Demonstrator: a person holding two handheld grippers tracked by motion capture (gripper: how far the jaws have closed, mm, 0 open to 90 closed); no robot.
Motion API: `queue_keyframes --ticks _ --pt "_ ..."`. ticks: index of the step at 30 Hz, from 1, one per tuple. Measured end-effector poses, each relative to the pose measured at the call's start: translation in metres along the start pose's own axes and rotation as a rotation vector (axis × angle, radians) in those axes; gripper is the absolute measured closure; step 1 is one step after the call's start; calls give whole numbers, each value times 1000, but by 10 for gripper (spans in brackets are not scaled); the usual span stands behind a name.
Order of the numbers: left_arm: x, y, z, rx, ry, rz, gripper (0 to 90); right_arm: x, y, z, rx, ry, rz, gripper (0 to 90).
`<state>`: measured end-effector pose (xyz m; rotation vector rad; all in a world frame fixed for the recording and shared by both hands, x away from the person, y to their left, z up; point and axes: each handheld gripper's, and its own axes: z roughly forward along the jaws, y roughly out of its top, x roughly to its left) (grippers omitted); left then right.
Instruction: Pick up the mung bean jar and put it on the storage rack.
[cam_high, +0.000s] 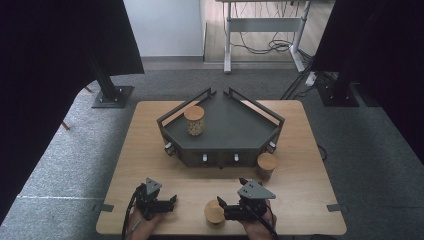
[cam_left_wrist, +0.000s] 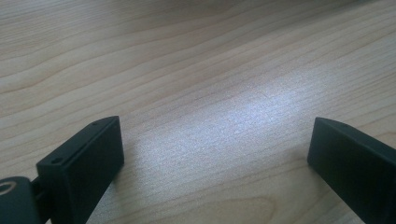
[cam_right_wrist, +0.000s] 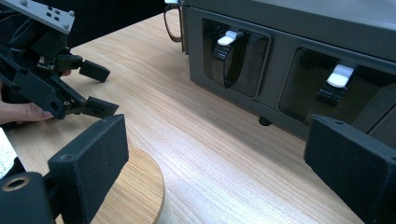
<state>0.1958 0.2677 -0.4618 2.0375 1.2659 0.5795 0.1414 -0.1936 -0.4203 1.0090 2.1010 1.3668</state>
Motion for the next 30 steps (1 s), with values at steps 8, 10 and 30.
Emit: queue_keyframes --ticks 8,10,30 --pt "0 0 0 0 0 0 33 4 0 1 -1 10 -5 59" --pt "0 0 0 0 0 0 33 5 0 1 -1 14 -6 60" --pt "0 0 0 0 0 0 33 16 -3 6 -13 74 -23 59"
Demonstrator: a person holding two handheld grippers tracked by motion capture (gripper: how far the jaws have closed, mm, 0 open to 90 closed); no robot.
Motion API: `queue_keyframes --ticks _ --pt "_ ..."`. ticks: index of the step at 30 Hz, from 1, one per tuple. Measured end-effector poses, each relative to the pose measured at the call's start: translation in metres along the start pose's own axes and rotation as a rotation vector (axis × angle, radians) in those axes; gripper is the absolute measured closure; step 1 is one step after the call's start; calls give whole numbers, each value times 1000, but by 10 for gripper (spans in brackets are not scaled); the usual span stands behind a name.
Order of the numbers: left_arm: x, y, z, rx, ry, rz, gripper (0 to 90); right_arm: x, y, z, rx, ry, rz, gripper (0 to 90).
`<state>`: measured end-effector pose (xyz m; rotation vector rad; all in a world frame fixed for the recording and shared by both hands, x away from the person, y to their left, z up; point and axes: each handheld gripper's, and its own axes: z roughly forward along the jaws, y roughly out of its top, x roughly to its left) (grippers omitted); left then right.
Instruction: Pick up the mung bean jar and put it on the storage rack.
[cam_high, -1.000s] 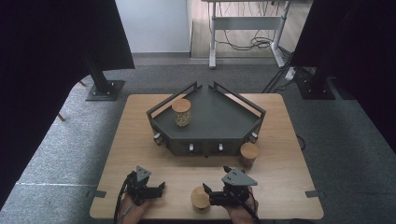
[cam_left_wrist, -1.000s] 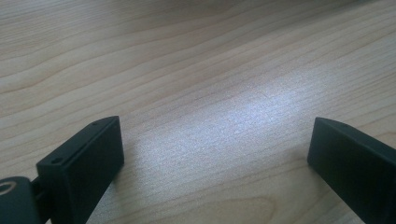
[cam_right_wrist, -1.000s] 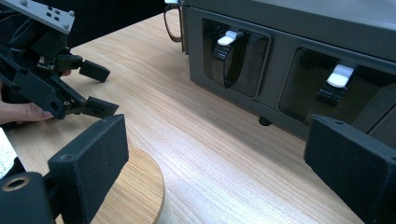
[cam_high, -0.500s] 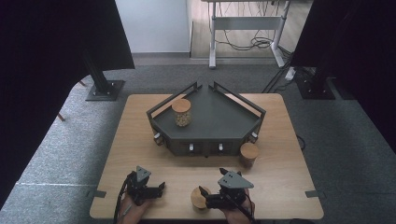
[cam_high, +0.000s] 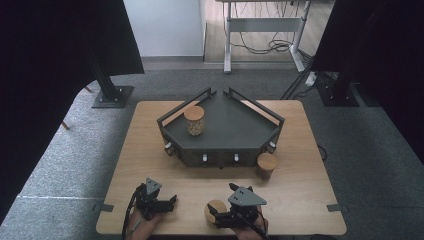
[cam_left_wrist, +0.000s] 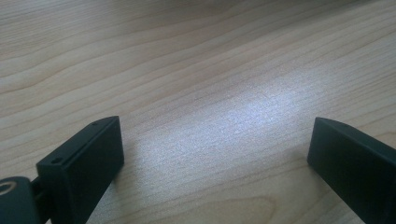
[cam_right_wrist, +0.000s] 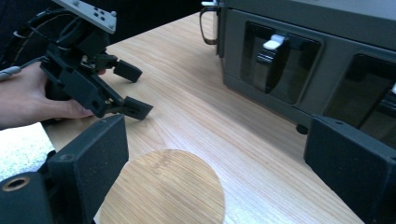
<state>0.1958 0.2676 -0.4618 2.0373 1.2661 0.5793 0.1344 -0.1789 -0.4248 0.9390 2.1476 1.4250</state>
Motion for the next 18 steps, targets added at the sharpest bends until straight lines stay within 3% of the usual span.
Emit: queue_keyframes --ticks 18 --pt "0 0 0 0 0 0 33 7 -5 6 -2 43 -14 59"
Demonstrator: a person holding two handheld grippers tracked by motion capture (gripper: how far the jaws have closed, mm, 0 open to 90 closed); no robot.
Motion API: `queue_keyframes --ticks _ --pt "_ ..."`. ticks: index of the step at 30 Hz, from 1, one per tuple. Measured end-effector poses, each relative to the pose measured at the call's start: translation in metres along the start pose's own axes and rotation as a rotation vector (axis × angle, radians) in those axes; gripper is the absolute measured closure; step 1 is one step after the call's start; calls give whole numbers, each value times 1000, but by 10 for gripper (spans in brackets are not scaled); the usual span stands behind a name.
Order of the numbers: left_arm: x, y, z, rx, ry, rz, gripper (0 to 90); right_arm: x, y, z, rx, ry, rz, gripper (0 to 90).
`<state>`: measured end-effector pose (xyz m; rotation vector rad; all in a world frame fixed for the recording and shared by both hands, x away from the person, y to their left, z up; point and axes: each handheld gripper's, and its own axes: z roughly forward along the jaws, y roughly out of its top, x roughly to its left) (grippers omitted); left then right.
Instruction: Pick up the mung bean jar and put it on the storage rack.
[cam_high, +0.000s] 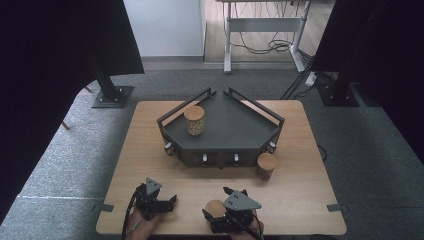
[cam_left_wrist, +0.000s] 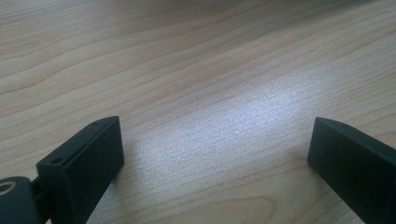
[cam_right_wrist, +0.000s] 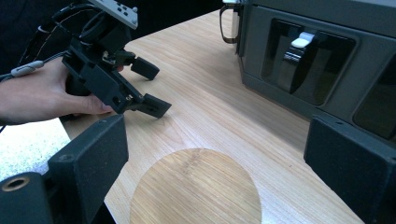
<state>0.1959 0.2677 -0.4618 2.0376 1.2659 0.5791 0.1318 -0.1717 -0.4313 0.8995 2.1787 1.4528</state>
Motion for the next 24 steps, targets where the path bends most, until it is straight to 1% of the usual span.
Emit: queue_keyframes --ticks 12,24 --pt "0 0 0 0 0 0 34 4 -5 4 8 17 -15 59" --pt "0 0 0 0 -3 3 34 6 -11 7 21 15 -21 60"
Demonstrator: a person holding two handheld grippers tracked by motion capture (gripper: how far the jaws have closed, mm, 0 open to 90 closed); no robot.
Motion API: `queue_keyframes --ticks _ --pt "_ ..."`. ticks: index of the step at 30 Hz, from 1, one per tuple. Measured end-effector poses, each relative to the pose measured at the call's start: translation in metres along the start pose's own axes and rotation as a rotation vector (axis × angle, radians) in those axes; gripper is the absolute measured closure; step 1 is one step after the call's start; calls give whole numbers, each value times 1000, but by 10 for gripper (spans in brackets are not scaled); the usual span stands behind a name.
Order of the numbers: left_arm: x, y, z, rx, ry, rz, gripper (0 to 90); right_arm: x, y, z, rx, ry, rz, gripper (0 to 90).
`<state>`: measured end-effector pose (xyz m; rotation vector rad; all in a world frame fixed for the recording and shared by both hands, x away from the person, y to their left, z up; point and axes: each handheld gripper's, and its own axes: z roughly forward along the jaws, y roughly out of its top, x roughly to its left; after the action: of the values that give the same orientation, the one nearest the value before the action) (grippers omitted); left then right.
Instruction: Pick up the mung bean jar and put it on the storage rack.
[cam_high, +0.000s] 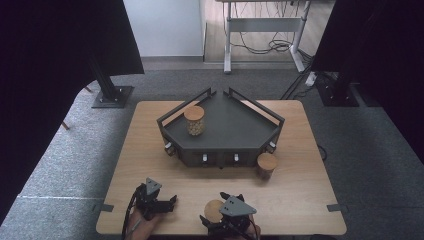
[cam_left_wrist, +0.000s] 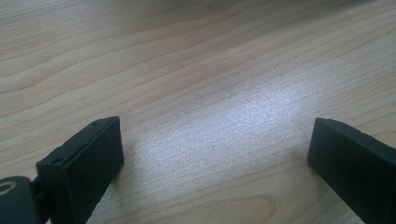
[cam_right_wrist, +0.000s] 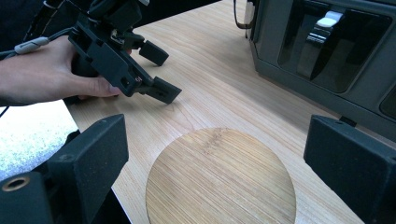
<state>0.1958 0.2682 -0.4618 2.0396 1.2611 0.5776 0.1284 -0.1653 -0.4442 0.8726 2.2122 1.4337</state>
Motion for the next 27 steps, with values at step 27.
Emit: queue_keyframes --ticks 27 --pt "0 0 0 -1 -2 1 34 -2 -12 5 44 9 18 108"
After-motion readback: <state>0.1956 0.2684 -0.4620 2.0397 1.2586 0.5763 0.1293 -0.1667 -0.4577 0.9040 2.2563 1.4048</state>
